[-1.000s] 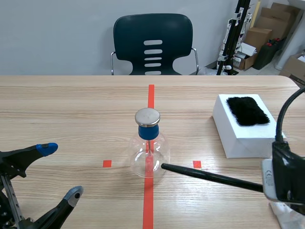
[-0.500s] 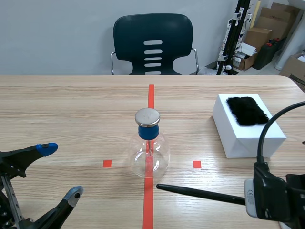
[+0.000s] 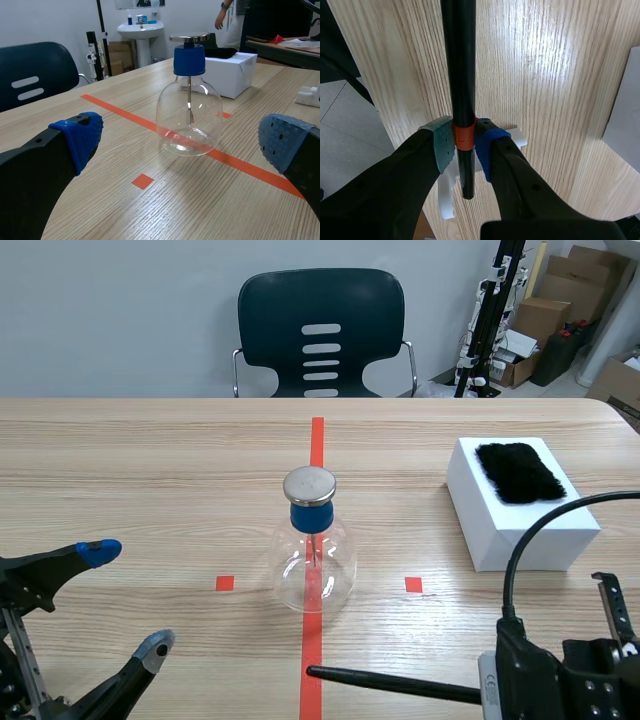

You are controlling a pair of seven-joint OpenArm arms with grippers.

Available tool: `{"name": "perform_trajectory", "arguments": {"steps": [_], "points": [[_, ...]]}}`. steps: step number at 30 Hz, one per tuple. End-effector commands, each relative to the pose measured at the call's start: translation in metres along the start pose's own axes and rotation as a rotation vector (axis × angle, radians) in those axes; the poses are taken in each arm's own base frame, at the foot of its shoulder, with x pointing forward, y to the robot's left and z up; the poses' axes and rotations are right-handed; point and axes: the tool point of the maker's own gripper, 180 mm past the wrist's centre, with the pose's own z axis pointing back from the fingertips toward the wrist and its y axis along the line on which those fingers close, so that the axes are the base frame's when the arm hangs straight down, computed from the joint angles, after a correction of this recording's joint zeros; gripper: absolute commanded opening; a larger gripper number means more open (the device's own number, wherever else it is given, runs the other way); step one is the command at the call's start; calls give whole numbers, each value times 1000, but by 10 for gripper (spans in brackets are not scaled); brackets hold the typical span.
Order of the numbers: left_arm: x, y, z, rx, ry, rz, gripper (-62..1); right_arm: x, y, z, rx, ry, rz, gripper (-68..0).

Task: Do the electroscope experiment. put the rod down on the box

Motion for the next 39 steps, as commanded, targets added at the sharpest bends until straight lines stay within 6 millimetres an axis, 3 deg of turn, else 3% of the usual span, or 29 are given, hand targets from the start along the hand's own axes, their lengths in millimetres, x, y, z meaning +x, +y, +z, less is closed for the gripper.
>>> {"name": "perform_trajectory", "arguments": {"steps": [1,18,39], "points": [[6,2,-4,0,-30,-3,14,0,-5,-1,-14,10,13,-669],[6,2,-4,-1,-30,-3,14,1,-1,-22,22,29,22,-669],[6,2,-4,-1,-30,-3,14,2,8,-28,51,10,20,-669]]}}
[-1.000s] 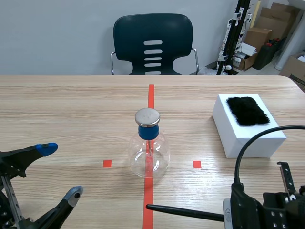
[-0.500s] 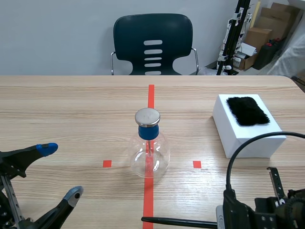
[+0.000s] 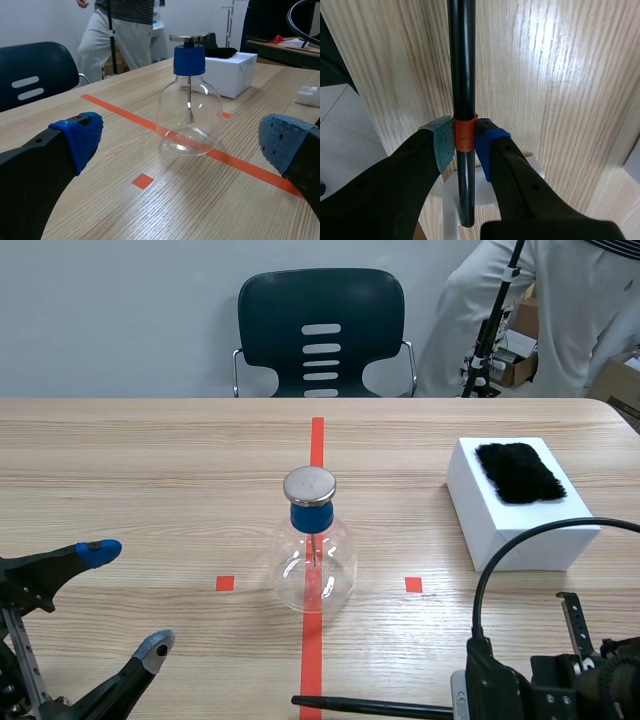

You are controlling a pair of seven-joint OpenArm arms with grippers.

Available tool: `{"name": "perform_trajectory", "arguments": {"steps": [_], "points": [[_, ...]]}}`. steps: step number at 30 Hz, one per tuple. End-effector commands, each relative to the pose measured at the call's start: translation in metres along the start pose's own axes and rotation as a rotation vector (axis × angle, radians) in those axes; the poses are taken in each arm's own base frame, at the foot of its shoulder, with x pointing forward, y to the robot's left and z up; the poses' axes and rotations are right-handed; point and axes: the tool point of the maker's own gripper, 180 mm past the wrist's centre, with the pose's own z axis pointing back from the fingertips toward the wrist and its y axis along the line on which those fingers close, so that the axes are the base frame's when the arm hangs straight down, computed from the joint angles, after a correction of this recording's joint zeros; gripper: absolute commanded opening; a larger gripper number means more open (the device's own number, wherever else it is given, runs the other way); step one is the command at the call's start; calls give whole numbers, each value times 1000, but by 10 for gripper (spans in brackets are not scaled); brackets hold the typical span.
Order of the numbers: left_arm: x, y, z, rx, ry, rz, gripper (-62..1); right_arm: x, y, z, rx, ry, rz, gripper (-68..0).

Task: Do the electroscope experiment. put the rod down on the box

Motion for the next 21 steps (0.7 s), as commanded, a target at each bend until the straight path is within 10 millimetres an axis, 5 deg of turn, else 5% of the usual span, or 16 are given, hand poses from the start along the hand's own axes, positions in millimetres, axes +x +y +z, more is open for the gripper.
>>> {"name": "perform_trajectory", "arguments": {"steps": [1,21], "points": [[6,2,-4,-1,-30,-3,14,-3,-2,0,2,8,13,-669],[6,2,-4,-1,-30,-3,14,0,1,-3,10,-1,18,-669]]}}
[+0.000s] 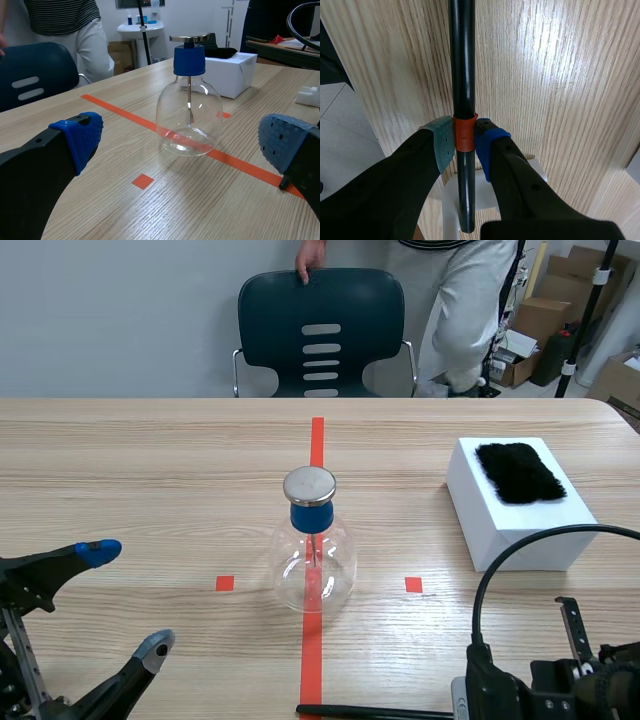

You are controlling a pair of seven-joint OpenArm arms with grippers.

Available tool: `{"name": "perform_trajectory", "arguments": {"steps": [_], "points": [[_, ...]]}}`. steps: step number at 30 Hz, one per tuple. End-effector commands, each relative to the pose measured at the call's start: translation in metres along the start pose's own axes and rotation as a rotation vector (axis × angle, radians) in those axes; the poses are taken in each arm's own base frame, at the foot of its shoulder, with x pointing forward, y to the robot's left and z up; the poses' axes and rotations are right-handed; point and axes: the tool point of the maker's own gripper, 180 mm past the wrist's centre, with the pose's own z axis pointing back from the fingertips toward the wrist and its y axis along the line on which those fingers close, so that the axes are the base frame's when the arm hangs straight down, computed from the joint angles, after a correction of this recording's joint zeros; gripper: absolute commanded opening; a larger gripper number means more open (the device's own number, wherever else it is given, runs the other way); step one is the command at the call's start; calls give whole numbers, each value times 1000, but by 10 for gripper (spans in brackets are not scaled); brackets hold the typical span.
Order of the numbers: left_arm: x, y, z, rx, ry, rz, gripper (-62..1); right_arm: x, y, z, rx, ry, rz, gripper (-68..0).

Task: Do the electroscope experiment. put the rod down on the box

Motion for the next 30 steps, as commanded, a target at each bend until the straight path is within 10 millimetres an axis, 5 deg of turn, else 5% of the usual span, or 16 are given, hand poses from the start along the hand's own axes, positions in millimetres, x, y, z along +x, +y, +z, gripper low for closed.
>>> {"name": "perform_trajectory", "arguments": {"steps": [1,8,15,22,30], "points": [[6,2,-4,-1,-30,-3,14,1,-2,1,0,-2,3,-669],[6,2,-4,-1,-30,-3,14,0,-2,1,1,-1,3,-627],[6,2,-4,-1,-30,-3,14,1,-2,1,2,-3,1,-278],[6,2,-4,-1,-30,-3,14,1,-2,1,2,-3,2,-4],[6,2,-4,-1,-30,-3,14,0,-15,1,-73,-5,-44,4]]}}
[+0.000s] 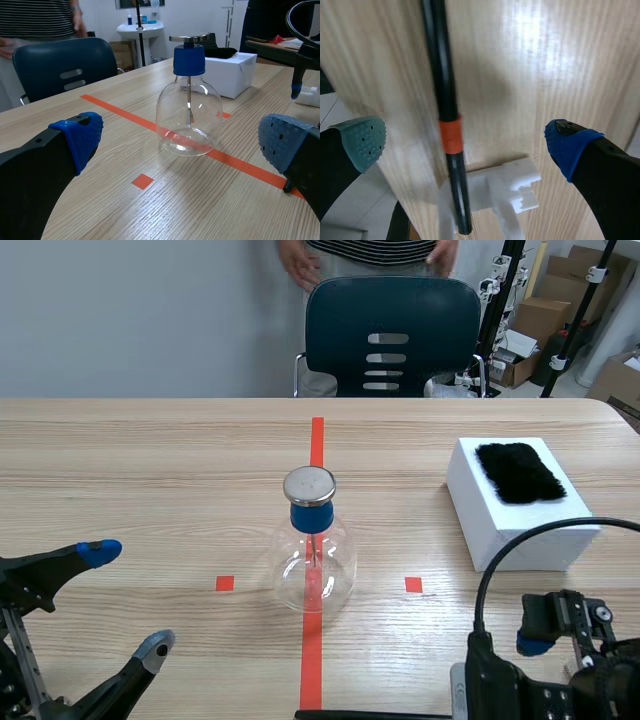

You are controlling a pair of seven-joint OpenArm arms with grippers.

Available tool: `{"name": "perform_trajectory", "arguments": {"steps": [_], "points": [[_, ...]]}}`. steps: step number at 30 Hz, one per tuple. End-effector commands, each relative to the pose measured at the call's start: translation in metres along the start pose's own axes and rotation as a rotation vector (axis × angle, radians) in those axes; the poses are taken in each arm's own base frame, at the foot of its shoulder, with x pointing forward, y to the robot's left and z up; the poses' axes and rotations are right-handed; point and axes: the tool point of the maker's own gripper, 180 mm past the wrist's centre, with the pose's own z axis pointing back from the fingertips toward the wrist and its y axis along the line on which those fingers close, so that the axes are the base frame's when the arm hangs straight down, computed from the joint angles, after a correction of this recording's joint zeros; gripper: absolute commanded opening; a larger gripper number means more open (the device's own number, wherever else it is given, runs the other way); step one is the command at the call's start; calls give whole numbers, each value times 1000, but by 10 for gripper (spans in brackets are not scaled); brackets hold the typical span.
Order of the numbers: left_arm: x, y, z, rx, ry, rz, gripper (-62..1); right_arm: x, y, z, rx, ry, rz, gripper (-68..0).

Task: Do the electroscope experiment. put the rod down on the box

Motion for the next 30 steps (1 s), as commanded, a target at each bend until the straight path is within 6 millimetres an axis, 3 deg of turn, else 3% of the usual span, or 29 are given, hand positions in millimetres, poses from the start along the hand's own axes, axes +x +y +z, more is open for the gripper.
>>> {"name": "perform_trajectory", "arguments": {"steps": [1,12,20,30], "points": [[6,2,-4,-1,-30,-3,14,0,-4,1,-10,1,1,4],[6,2,-4,-1,-30,-3,14,15,5,6,54,-99,-84,4],[6,2,-4,0,-30,-3,14,16,-6,20,16,-115,-58,4],[6,2,-4,-1,-29,-3,14,28,-22,49,-68,-325,-133,4]]}}
